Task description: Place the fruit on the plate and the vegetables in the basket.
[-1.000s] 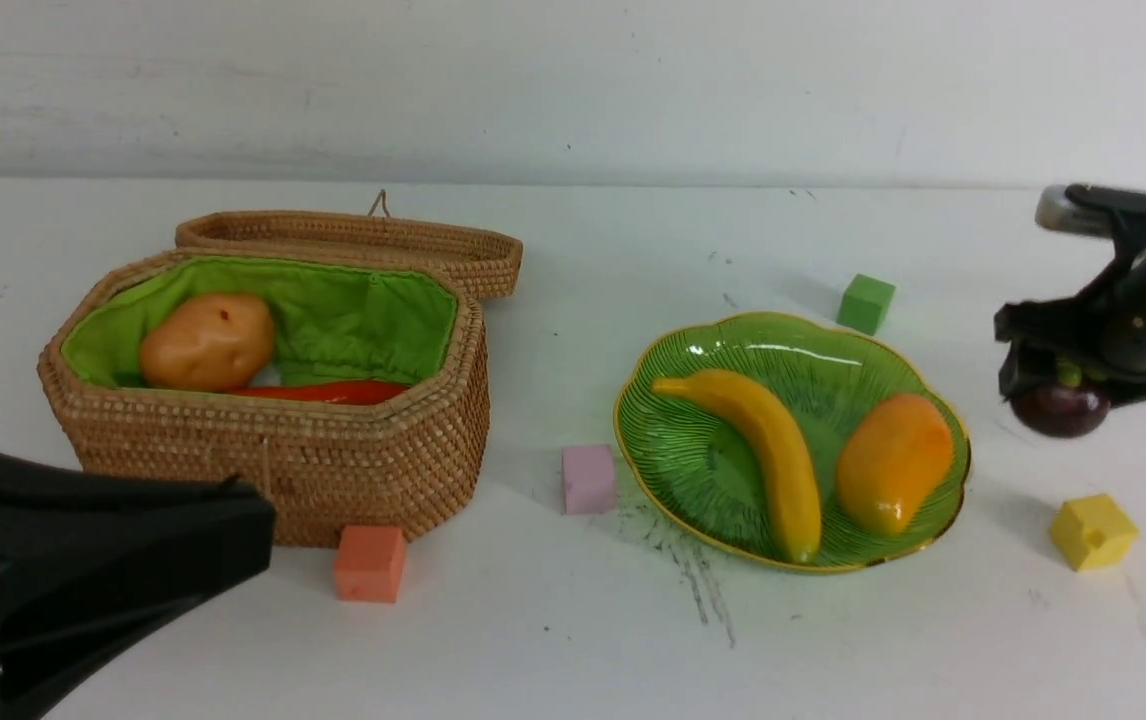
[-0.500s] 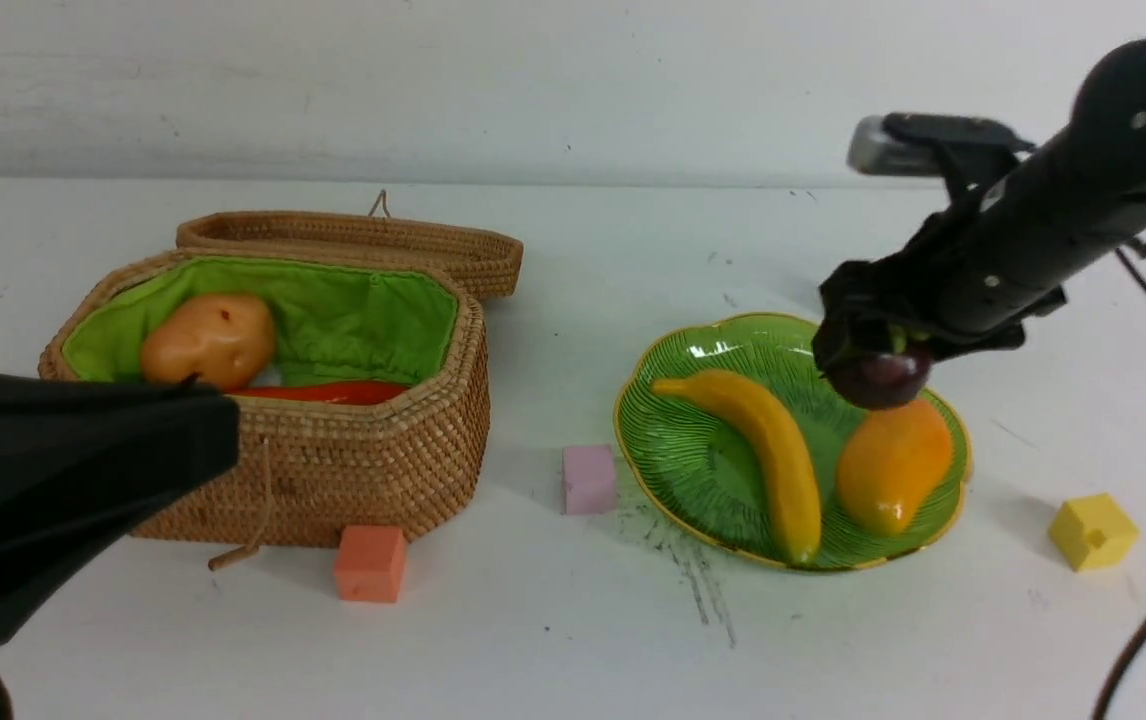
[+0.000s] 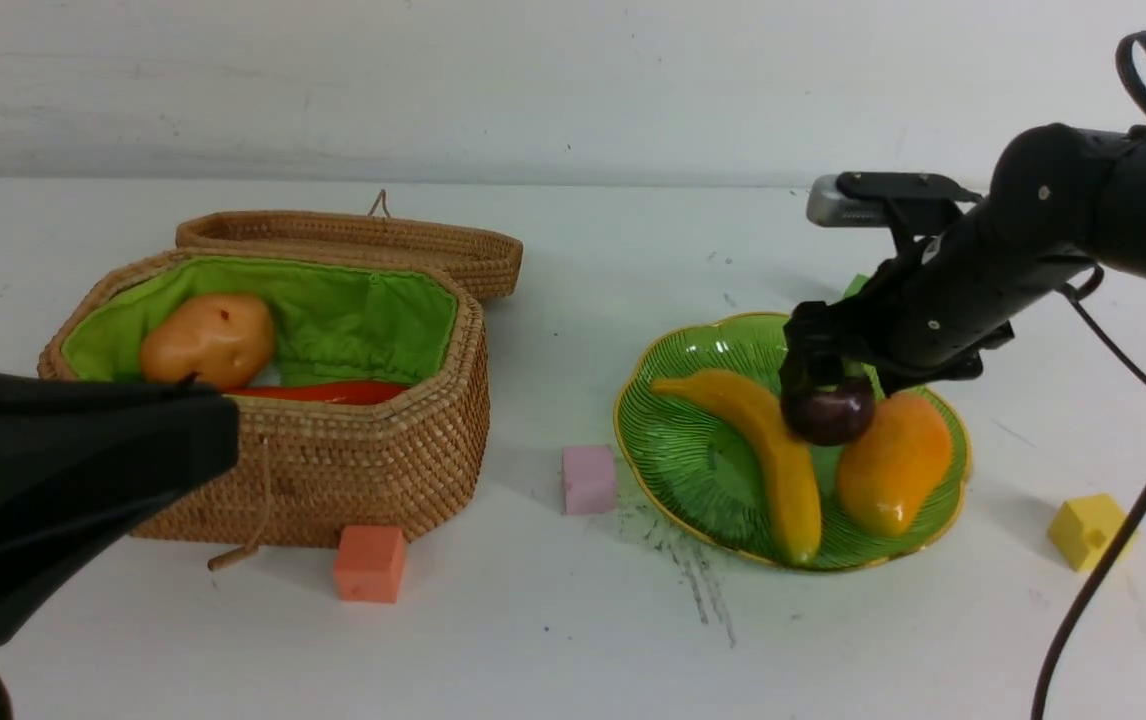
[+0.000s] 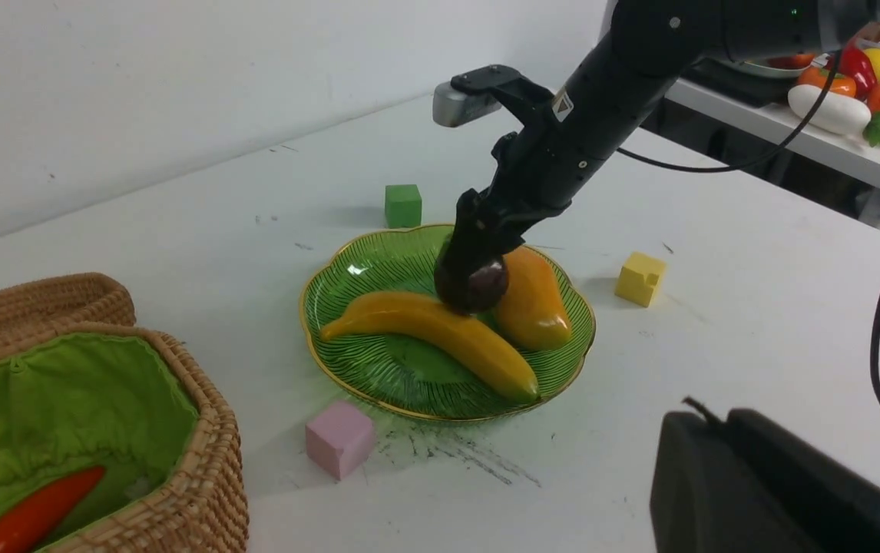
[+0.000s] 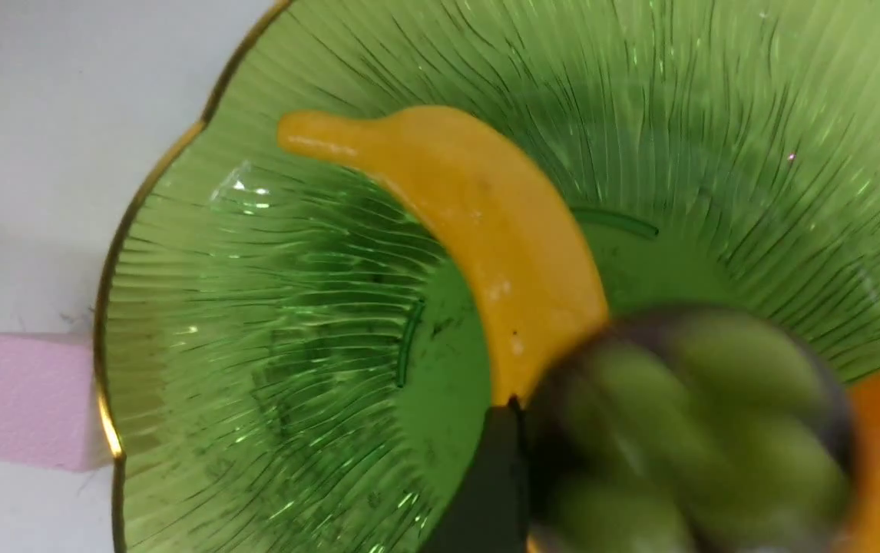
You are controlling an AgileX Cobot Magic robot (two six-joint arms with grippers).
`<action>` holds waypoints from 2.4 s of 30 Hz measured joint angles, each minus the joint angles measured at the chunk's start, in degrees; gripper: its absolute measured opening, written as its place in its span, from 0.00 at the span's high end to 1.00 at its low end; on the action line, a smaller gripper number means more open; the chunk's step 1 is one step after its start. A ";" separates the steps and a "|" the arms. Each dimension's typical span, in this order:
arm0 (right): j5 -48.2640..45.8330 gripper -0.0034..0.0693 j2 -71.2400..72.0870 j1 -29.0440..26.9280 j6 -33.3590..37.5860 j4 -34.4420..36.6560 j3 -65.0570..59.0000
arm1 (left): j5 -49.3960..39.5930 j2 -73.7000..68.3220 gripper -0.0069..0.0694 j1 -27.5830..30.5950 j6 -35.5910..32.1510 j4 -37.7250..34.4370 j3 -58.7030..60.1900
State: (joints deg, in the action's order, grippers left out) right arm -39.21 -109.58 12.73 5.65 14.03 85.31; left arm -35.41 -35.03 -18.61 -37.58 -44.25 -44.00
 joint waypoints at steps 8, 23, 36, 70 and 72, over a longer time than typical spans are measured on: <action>-4.65 0.18 10.73 0.00 0.06 -0.88 0.00 | 0.42 0.00 0.86 0.00 0.00 0.06 0.00; -31.97 0.97 47.53 0.00 -4.75 -3.40 -8.86 | 5.36 15.43 0.93 0.00 10.20 8.73 4.34; -31.07 0.95 85.36 0.00 -14.46 -4.26 -40.63 | 15.97 32.88 0.93 0.00 16.01 12.05 27.80; 13.57 0.97 110.18 -15.27 -0.63 -1.23 -81.11 | 15.86 32.88 0.93 0.00 16.17 11.99 40.83; 14.78 0.97 110.18 -15.27 -0.58 -1.56 -84.17 | 15.86 32.88 0.93 0.00 16.17 11.99 40.83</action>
State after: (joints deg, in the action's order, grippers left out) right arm -24.43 0.61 -2.54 5.07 12.48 1.15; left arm -19.54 -2.16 -18.61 -21.41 -32.27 -3.17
